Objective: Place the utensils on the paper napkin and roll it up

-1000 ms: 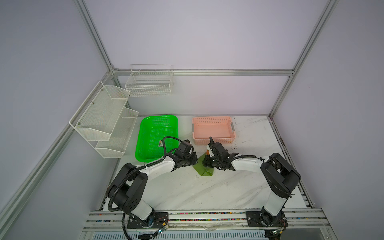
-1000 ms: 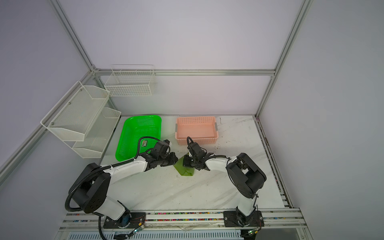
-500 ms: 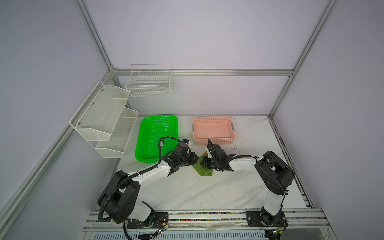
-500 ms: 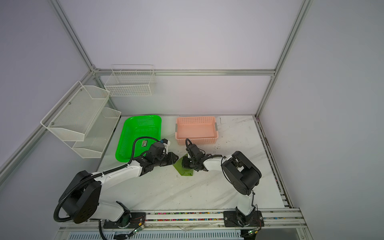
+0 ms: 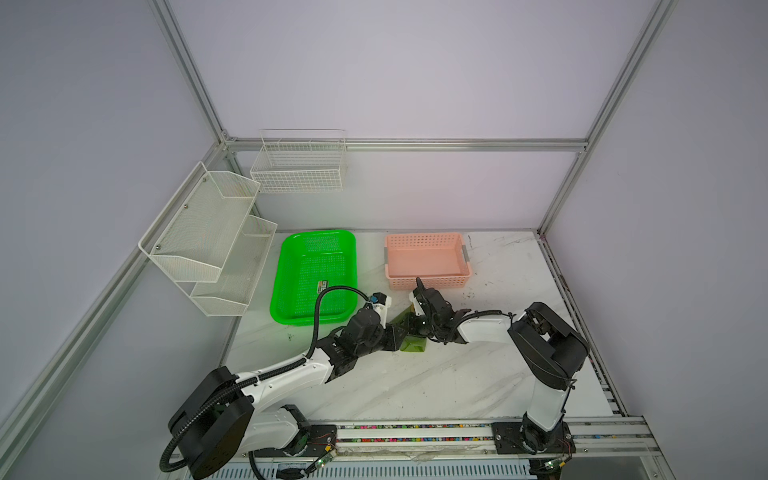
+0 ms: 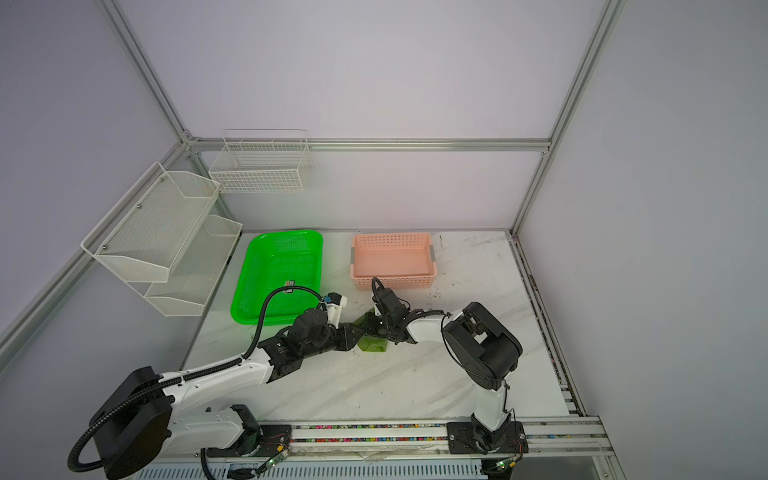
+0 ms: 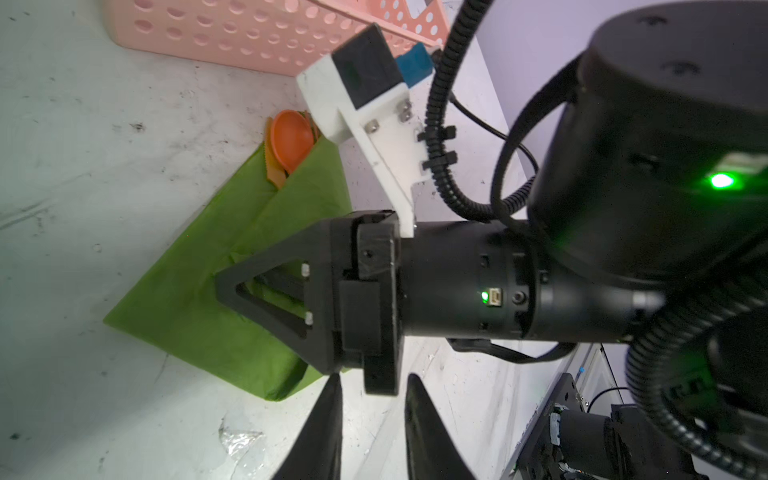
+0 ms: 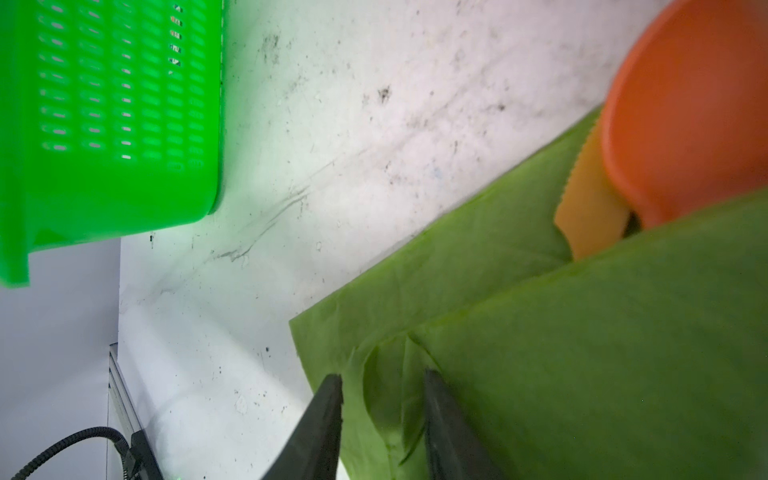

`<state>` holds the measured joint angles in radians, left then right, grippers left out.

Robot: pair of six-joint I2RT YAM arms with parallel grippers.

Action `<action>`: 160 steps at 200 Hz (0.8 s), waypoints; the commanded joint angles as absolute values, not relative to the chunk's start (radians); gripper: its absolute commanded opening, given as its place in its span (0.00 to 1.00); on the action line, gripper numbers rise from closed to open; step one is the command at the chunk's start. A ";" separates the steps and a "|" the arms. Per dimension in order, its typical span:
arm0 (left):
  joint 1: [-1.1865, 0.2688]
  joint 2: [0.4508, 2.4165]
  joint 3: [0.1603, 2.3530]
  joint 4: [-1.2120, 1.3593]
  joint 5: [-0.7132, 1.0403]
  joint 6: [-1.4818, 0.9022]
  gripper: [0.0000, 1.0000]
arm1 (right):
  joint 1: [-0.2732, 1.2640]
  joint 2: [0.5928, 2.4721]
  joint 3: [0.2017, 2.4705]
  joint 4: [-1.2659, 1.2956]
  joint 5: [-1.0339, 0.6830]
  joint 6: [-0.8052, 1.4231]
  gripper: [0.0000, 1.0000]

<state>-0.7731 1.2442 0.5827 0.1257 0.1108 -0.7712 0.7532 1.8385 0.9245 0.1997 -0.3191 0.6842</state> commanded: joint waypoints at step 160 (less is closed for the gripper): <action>-0.891 1.287 0.341 0.567 0.020 -0.766 0.00 | 0.758 1.914 0.935 0.197 -0.320 0.763 0.06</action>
<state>-0.8528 1.3380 0.4168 0.5037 0.0013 -0.7856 0.7422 1.8729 0.9192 0.2367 -0.3145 0.7338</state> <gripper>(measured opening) 0.100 0.073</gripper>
